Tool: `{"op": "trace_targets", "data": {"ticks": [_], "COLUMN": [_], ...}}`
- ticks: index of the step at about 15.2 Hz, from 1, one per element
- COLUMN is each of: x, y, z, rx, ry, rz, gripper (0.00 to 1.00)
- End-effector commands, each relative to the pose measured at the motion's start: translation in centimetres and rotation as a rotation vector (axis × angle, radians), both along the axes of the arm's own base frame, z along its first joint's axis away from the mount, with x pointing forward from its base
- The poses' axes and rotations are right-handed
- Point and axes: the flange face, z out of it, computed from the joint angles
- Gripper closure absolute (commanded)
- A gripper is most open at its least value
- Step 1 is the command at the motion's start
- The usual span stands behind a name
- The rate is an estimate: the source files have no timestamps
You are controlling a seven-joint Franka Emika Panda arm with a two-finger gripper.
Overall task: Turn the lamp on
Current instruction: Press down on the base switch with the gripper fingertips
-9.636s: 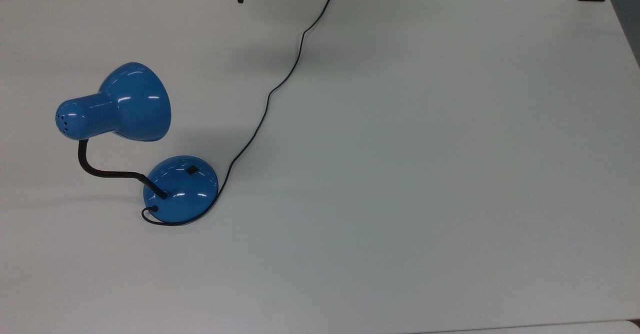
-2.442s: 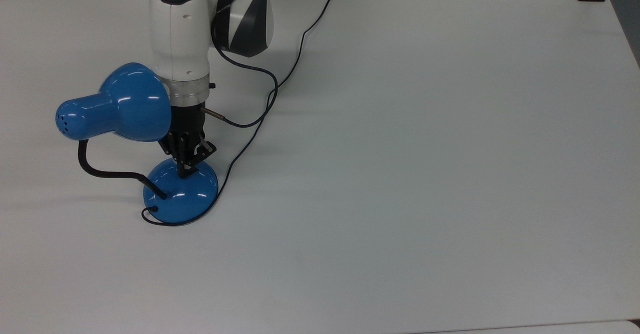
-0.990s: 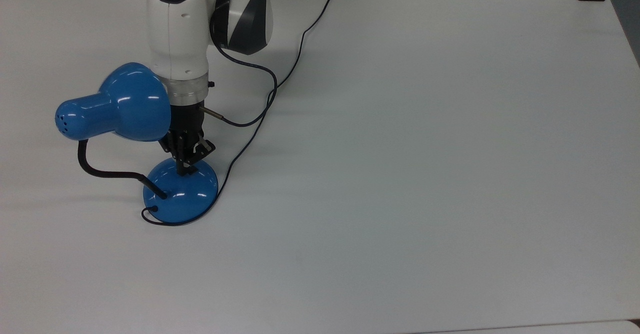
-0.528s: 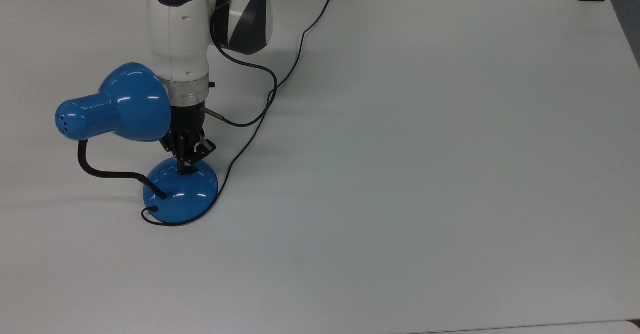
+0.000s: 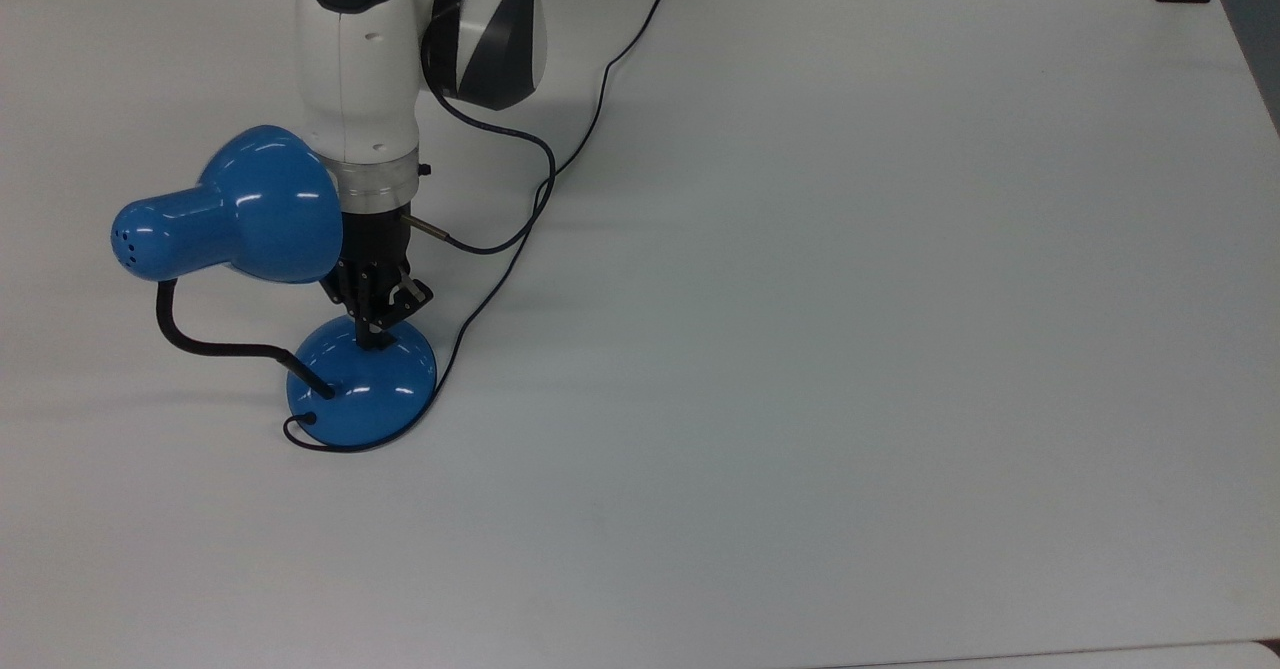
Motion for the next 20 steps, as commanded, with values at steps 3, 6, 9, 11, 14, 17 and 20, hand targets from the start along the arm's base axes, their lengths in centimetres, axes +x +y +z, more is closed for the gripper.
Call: {"op": "trace_targets", "data": {"ticks": [3, 6, 9, 11, 14, 17, 20], "x": [-0.6, -0.4, -0.2, -0.2, -0.2, -0.2, 0.0], "y": [1.5, 1.7, 1.8, 1.8, 2.0, 2.2, 2.3], "z": [-0.6, -0.7, -0.5, -0.7, -1.4, -1.7, -2.2], "rx": [-0.005, -0.005, -0.014, -0.028, -0.053, -0.079, -0.083], "ry": [0.045, 0.035, 0.019, 0.022, 0.036, 0.037, 0.009], "rz": [0.017, 0.020, 0.029, 0.042, 0.057, 0.054, 0.048], "gripper": [1.00, 1.00, 1.00, 1.00, 1.00, 1.00, 1.00]}}
